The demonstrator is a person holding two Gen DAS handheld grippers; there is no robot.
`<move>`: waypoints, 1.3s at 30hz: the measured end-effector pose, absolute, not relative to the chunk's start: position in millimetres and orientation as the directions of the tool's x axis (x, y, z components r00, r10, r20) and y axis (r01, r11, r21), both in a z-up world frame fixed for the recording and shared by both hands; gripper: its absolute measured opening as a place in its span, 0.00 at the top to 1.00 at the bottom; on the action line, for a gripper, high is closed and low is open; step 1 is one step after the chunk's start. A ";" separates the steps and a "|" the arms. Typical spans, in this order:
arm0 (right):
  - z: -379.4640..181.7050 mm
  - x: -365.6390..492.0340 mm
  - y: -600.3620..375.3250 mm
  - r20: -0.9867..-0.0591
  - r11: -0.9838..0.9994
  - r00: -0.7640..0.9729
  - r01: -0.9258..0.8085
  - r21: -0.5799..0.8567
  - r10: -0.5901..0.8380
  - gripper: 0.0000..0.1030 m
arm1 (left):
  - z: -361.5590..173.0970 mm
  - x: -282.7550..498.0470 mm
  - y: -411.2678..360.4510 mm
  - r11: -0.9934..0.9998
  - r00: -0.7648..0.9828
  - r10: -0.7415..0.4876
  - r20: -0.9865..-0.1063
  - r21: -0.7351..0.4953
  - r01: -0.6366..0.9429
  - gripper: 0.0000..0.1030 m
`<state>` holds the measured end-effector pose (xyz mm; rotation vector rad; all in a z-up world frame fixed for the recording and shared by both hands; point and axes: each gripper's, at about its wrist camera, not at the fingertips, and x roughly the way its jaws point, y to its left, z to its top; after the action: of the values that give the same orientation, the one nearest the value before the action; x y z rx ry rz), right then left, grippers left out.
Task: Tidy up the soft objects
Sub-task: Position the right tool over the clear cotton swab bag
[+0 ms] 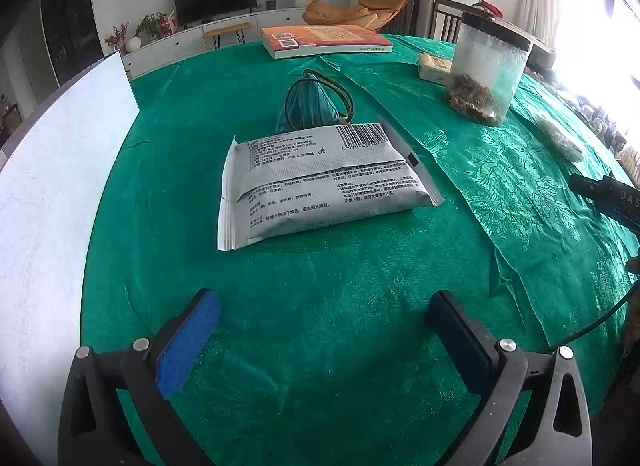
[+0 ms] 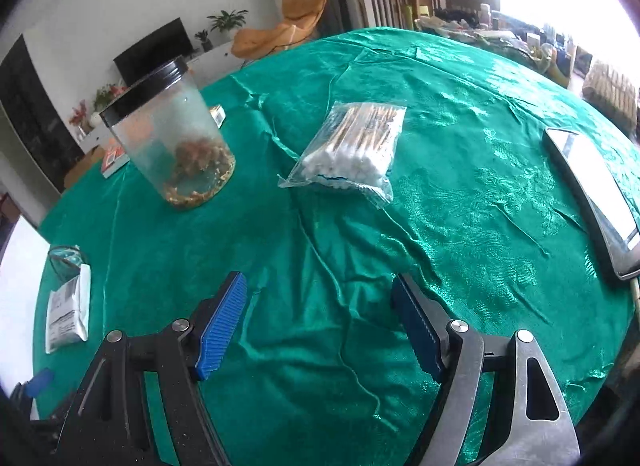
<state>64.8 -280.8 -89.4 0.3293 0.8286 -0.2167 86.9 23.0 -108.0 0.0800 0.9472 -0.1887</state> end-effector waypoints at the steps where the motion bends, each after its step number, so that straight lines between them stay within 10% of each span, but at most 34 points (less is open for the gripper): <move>1: -89.7 66.3 -275.8 -0.756 0.935 0.650 0.311 0.169 -0.079 0.23 | -107.9 86.9 23.0 0.981 0.569 -0.126 -0.813 -0.015 0.196 0.00; 20: -95.1 74.1 -260.0 -0.779 0.961 0.609 0.275 0.035 -0.146 0.15 | -108.0 87.2 23.0 0.981 0.569 -0.126 -0.813 -0.015 0.196 0.00; 28: -42.5 76.6 -300.3 -0.583 0.959 0.808 0.227 0.170 -0.088 0.16 | -108.0 87.4 22.8 0.981 0.569 -0.126 -0.813 -0.015 0.196 0.00; 39: -64.3 246.7 -319.6 -0.760 0.992 0.643 -0.122 0.023 0.097 0.18 | -107.9 87.5 23.0 0.980 0.569 -0.126 -0.813 -0.015 0.196 0.00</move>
<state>246.7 -319.6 -64.3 -0.0307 0.8632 0.1244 87.5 23.0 -107.9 0.0801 0.9475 -0.1892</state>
